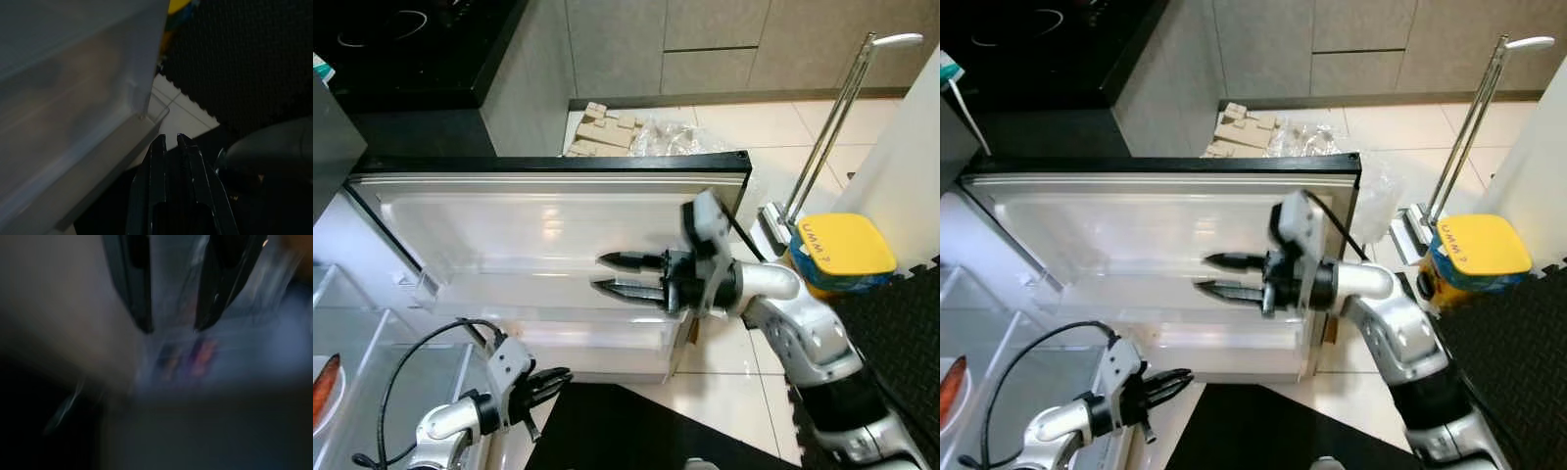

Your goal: Restocking fridge

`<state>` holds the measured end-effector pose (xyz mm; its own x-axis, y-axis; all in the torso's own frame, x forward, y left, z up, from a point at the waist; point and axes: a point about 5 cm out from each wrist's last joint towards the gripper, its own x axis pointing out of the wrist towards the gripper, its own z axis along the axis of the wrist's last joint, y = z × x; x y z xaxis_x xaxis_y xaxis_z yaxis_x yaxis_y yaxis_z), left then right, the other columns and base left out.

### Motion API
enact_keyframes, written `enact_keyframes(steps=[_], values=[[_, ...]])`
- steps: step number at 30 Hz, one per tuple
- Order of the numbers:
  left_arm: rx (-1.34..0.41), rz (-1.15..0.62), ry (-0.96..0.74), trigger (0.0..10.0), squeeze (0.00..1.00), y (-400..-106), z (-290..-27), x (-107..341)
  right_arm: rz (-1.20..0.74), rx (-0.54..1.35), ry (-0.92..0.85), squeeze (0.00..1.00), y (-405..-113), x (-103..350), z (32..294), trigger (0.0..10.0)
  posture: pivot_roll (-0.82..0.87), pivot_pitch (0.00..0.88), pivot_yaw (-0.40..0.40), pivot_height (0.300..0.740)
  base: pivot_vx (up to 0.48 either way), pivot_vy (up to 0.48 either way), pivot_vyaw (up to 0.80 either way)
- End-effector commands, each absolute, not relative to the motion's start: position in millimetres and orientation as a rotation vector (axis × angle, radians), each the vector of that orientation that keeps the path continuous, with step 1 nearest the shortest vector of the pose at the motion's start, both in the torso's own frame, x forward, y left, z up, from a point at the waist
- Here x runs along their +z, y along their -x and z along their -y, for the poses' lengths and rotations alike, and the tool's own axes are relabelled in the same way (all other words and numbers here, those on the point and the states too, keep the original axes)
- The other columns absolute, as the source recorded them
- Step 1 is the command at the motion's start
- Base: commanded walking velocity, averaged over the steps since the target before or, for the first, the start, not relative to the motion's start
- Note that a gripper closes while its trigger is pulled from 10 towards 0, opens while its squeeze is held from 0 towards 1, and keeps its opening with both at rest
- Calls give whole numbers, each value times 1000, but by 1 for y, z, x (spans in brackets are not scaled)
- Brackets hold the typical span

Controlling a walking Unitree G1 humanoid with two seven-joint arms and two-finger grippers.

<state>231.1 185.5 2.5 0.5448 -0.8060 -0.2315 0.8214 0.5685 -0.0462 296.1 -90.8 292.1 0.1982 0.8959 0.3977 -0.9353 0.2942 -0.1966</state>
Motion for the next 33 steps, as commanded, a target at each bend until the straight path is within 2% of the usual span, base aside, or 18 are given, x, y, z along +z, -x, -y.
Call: enact_keyframes(steps=[1,3,4,6,8,10,12,16,18,20,21,22,24,29,33], values=[[-928,-242,-31,10000,0,-226,-186,-3,668,1157,-210,0,-300,329,111,10000,-155,161,70,721,0,0,0],[-907,-231,26,10000,0,-229,-184,-2,783,993,-287,0,-313,359,138,10000,-156,159,67,721,0,0,0],[-907,-231,26,10000,0,-229,-184,-2,783,993,-287,0,-313,359,138,10000,-156,159,67,721,0,0,0],[-903,-221,62,10000,0,-232,-181,-1,837,807,-297,0,-324,377,170,10000,-159,154,62,721,0,0,0],[-908,-214,76,10000,0,-233,-179,-1,835,676,-282,0,-332,380,198,10000,-158,151,60,721,0,0,0],[-912,-216,74,10000,0,-233,-178,-1,801,625,-258,0,-335,376,213,10000,-159,149,60,721,0,0,0],[-913,-217,72,10000,0,-232,-178,-1,785,612,-241,0,-336,373,217,10000,-160,147,61,721,0,0,0],[-928,-206,86,10000,0,-230,-177,-2,600,541,-180,0,-346,344,241,10000,-164,144,63,721,0,0,0],[-928,-206,86,10000,0,-230,-177,-2,600,541,-180,0,-346,344,241,10000,-164,144,63,721,0,0,0],[-932,-205,88,10000,0,-229,-177,-2,532,509,-157,0,-349,330,251,10000,-166,143,65,721,0,0,0],[-928,-215,95,10000,0,-230,-178,-3,418,459,-167,0,-354,302,271,10000,-168,144,67,721,0,0,0],[-928,-215,95,10000,0,-230,-178,-3,418,459,-167,0,-354,302,271,10000,-168,144,67,721,0,0,0],[-988,-101,92,10000,0,-222,-180,6,344,436,-202,0,-357,275,285,10000,-170,145,71,721,0,0,0],[-1035,8,73,10000,0,-218,-178,21,304,426,-228,0,-359,257,290,10000,-165,149,74,721,0,0,0],[-1078,125,57,10000,0,-213,-163,57,268,424,-297,0,-360,237,293,10000,-156,151,73,721,0,0,0]])
